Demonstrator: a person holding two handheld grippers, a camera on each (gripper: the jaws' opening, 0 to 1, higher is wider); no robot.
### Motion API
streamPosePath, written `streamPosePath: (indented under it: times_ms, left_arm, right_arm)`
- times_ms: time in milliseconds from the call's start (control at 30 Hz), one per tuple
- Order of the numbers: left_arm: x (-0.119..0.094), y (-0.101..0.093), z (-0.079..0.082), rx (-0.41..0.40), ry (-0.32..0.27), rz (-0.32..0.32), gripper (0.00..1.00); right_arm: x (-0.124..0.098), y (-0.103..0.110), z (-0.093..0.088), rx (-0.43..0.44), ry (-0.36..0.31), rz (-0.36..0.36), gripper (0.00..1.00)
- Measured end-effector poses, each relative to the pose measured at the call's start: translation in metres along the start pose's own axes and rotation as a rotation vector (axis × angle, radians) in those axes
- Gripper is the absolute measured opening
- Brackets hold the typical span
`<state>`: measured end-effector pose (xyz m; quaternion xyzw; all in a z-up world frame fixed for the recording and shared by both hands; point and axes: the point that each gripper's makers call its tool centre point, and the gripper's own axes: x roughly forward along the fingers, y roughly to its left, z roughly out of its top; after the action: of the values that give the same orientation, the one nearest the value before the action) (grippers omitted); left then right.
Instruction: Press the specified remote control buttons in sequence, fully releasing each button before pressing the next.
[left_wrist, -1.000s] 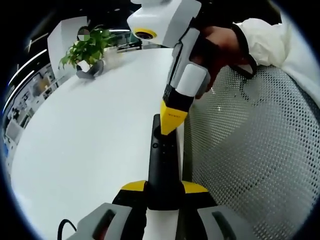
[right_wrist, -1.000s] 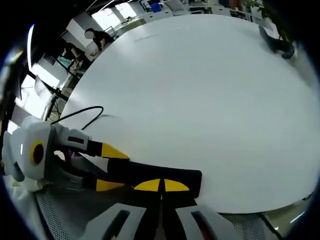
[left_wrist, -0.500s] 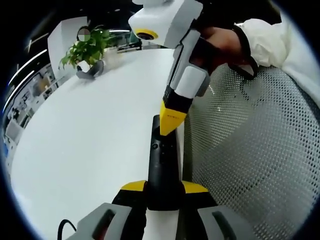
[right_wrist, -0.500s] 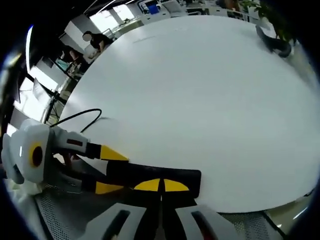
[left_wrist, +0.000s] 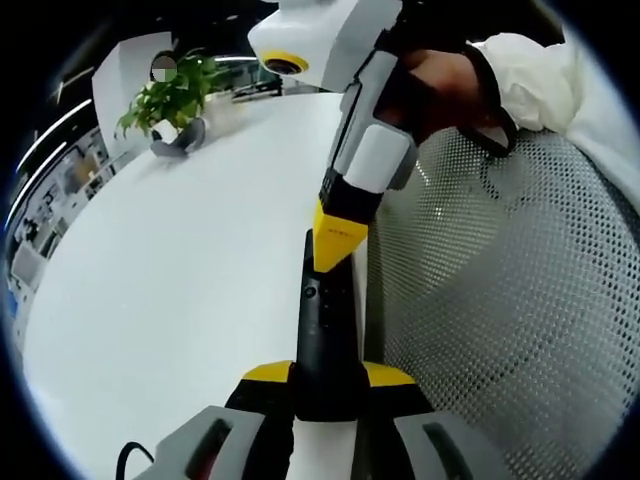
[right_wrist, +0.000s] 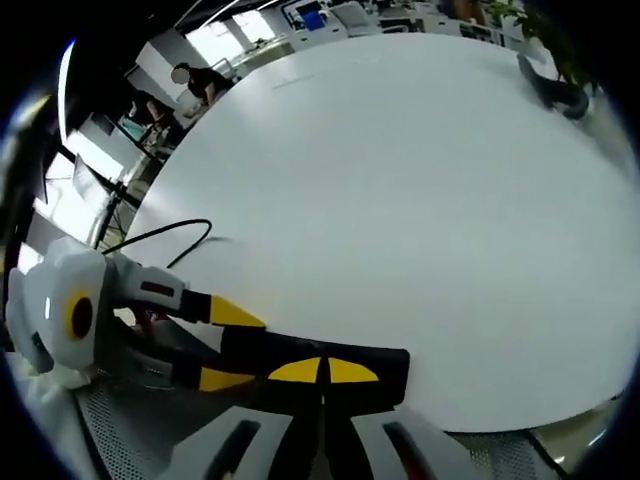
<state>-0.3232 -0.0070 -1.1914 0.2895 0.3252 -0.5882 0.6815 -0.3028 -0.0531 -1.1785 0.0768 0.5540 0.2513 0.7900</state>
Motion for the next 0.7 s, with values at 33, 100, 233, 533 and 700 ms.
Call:
streamPosePath:
  times_ms: [33, 100, 233, 533, 700]
  left_arm:
    - [0.0, 0.0001, -0.0002, -0.002, 0.001, 0.0, 0.24]
    - [0.0005, -0.0026, -0.0004, -0.01, 0.005, -0.012, 0.24]
    - [0.0014, -0.0045, 0.0006, 0.023, 0.012, -0.013, 0.24]
    - [0.0018, -0.0046, 0.0011, 0.02, 0.017, -0.019, 0.24]
    - [0.0017, -0.0045, 0.001, 0.019, 0.012, -0.019, 0.24]
  right_arm:
    - [0.0004, 0.001, 0.0, 0.004, 0.0, 0.01, 0.0]
    - [0.0008, 0.0024, 0.0002, 0.013, 0.002, 0.025, 0.0]
    - [0.0012, 0.0049, 0.0021, 0.033, -0.007, 0.053, 0.0]
    - [0.0091, 0.0105, -0.003, 0.022, 0.036, 0.077, 0.0]
    - [0.0091, 0.0106, -0.002, 0.0, 0.032, 0.073, 0.0]
